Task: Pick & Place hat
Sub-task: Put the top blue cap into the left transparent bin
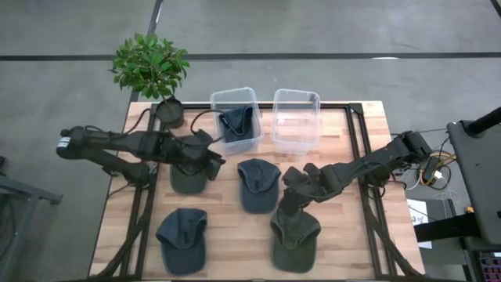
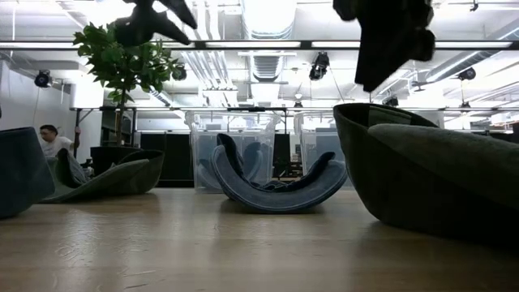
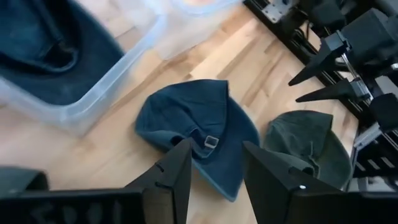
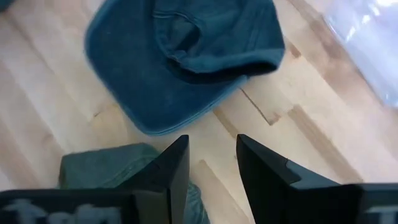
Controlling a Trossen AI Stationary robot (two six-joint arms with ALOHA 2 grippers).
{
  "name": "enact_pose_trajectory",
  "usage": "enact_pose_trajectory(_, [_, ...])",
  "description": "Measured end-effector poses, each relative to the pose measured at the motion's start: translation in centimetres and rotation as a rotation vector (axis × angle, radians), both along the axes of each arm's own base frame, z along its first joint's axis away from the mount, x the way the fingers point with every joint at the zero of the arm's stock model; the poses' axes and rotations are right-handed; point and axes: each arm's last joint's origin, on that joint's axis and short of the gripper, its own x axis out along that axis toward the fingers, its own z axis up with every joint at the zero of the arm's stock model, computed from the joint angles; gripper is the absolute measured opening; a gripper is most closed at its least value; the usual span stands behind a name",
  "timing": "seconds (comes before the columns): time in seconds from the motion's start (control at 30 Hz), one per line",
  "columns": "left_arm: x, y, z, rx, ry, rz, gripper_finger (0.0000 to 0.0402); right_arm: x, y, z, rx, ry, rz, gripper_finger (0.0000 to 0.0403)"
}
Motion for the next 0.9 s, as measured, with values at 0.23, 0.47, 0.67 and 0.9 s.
enact_pose_trajectory(0.23, [-1.9, 0.0, -0.5, -0.021, -0.114, 0.011, 0.0131, 0.4, 0.3, -3.3, 0.124, -0.127, -0.092, 0.0128])
enact_pose_trajectory(0.47, [-3.1, 0.1, -0.7, -0.018, -0.179, 0.003, 0.0131, 0.5, -1.1, -6.6, 0.204, -0.259, -0.197, 0.0128])
enact_pose_trajectory(0.67, [-3.3, 0.1, -0.9, -0.031, -0.180, -0.012, 0.0131, 0.0, -2.3, -8.7, 0.231, -0.279, -0.278, 0.0128])
enact_pose_trajectory(0.9, [-3.3, 0.0, -0.9, -0.030, -0.179, -0.018, 0.0131, -0.5, -2.7, -9.5, 0.233, -0.264, -0.313, 0.0128])
